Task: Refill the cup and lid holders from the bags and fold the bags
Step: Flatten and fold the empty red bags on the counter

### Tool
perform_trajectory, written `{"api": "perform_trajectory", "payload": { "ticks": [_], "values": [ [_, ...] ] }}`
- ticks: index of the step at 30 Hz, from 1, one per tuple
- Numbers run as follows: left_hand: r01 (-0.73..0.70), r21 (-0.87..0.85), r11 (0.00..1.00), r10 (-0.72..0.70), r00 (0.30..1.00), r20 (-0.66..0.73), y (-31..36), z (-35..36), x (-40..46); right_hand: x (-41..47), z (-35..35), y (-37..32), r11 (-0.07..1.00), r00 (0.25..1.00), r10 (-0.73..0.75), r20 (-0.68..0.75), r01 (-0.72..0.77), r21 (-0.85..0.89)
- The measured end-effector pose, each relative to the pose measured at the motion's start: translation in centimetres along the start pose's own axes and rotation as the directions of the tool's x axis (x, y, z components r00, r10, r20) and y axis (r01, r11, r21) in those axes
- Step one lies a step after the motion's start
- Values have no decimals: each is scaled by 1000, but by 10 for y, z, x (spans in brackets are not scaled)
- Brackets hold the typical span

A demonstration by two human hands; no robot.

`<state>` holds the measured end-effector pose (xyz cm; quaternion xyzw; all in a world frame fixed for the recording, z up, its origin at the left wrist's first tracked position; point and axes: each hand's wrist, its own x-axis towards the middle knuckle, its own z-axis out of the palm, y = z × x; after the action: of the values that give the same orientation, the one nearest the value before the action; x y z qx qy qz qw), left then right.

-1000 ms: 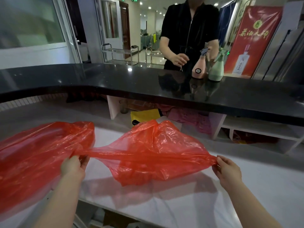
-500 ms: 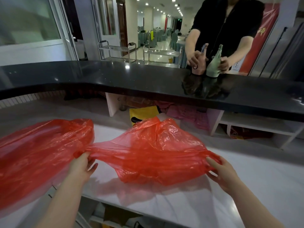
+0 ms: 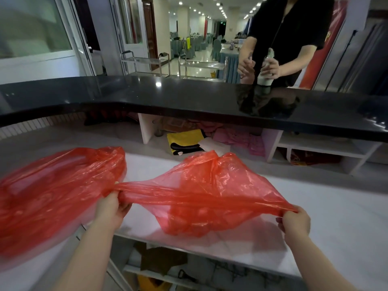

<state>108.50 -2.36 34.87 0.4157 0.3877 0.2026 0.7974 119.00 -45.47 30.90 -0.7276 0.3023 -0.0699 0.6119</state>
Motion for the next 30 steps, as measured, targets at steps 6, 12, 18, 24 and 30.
{"api": "perform_trajectory", "payload": {
  "ticks": [6, 12, 18, 24, 30],
  "values": [
    [61, 40, 997, -71, 917, 394, 1, -23, -14, -22, -13, -7, 805, 981, 72, 183, -165, 570],
    [67, 2, 998, -55, 797, 601, -1, -37, -18, -40, -21, -18, 637, 955, 65, 289, -263, 725],
    [156, -6, 988, -115, 754, 647, 2, -30, -26, -49, -29, -27, 488, 940, 6, 340, -299, 820],
    [121, 103, 987, -149, 929, 339, -4, -2, -28, -54, -28, -34, 597, 929, -39, 368, -273, 754],
    [-34, -6, 999, 34, 960, 279, -5, 10, -26, -56, -19, -47, 621, 934, -92, 345, -217, 753]
  ]
}}
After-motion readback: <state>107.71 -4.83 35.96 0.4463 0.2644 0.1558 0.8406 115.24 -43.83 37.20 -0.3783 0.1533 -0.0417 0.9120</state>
